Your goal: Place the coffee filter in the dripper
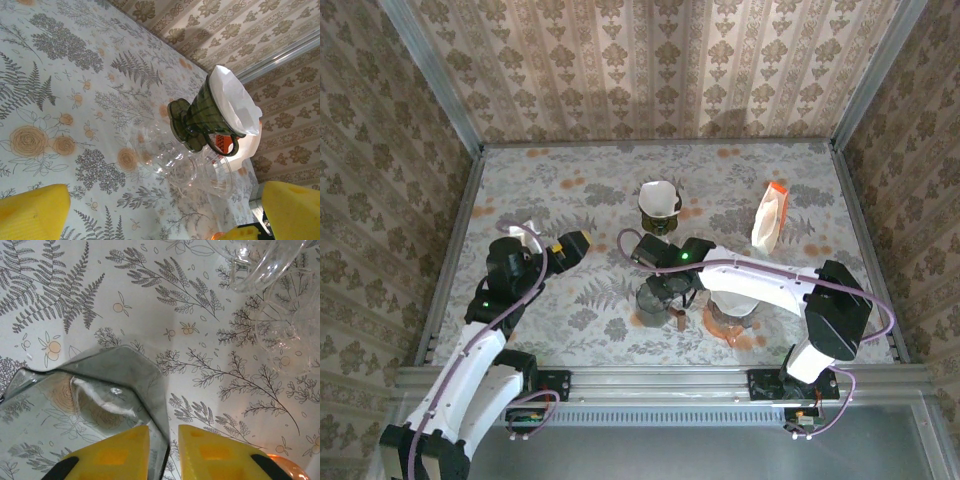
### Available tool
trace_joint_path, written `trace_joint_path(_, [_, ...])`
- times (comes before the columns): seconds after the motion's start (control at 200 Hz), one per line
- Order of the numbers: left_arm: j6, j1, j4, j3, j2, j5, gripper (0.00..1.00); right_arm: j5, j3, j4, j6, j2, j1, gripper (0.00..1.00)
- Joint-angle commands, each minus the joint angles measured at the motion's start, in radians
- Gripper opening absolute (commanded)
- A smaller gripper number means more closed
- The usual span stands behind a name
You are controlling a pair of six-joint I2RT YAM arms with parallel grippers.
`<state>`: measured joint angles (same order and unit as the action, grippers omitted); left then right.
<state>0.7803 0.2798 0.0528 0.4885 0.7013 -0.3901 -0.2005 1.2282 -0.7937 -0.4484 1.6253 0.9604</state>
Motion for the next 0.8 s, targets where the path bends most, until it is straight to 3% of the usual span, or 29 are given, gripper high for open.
trace_joint_path(0.0, [-0.022, -0.007, -0.019, -0.007, 0.000, -0.016, 1.00, -0.026, 0.005, 0.005, -0.003, -0.005, 0.006, 0.26])
trace_joint_path(0.44, [-0.016, -0.010, -0.022, -0.005, 0.000, -0.018, 1.00, -0.160, 0.036, -0.017, 0.014, -0.284, -0.023, 0.51])
trace_joint_path(0.57, [-0.012, -0.010, -0.029, -0.010, 0.001, -0.016, 1.00, -0.114, 0.016, -0.026, -0.001, -0.349, -0.150, 0.55])
trace_joint_path(0.795, [-0.001, -0.011, -0.053, -0.021, 0.014, -0.021, 1.00, 0.197, 0.011, 0.022, -0.007, -0.269, -0.487, 0.64])
